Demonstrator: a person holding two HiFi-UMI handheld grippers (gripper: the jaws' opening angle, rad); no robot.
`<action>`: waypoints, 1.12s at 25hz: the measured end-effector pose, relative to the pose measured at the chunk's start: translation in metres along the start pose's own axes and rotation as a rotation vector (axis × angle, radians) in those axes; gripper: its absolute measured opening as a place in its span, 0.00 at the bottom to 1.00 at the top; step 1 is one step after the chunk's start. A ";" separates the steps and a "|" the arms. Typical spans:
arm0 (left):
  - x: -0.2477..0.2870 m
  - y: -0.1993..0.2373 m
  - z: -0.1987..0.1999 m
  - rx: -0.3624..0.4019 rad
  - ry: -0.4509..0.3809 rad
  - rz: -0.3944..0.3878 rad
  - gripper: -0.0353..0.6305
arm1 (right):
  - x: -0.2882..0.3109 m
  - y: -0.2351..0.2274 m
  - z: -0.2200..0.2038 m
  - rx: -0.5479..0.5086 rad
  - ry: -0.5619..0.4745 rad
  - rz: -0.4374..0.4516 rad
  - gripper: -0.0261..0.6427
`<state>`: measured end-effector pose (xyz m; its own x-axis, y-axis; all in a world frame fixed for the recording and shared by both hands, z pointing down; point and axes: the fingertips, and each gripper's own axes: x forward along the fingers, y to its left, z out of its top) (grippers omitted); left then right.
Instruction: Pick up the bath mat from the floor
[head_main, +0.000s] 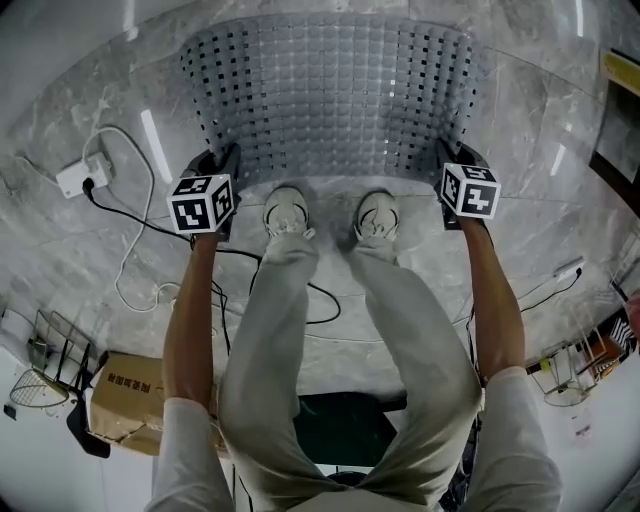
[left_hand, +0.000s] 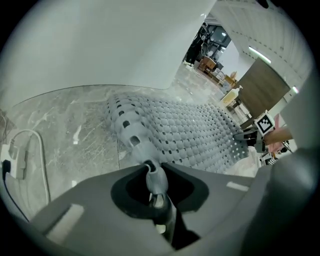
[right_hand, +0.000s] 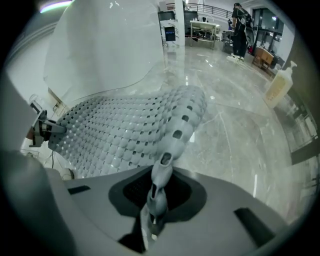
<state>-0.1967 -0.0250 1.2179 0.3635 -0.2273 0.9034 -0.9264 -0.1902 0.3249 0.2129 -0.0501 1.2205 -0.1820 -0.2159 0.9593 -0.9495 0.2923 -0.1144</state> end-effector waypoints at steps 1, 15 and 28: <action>-0.006 -0.005 0.004 0.000 -0.001 -0.007 0.14 | -0.007 0.004 0.003 0.000 -0.002 0.005 0.13; -0.097 -0.069 0.068 -0.009 -0.047 -0.077 0.13 | -0.118 0.057 0.058 -0.022 -0.042 0.095 0.13; -0.214 -0.117 0.112 -0.015 -0.110 -0.102 0.12 | -0.246 0.085 0.101 -0.030 -0.116 0.125 0.12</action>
<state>-0.1547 -0.0610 0.9554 0.4635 -0.3109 0.8297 -0.8852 -0.2032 0.4184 0.1508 -0.0662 0.9486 -0.3280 -0.2816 0.9017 -0.9097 0.3513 -0.2213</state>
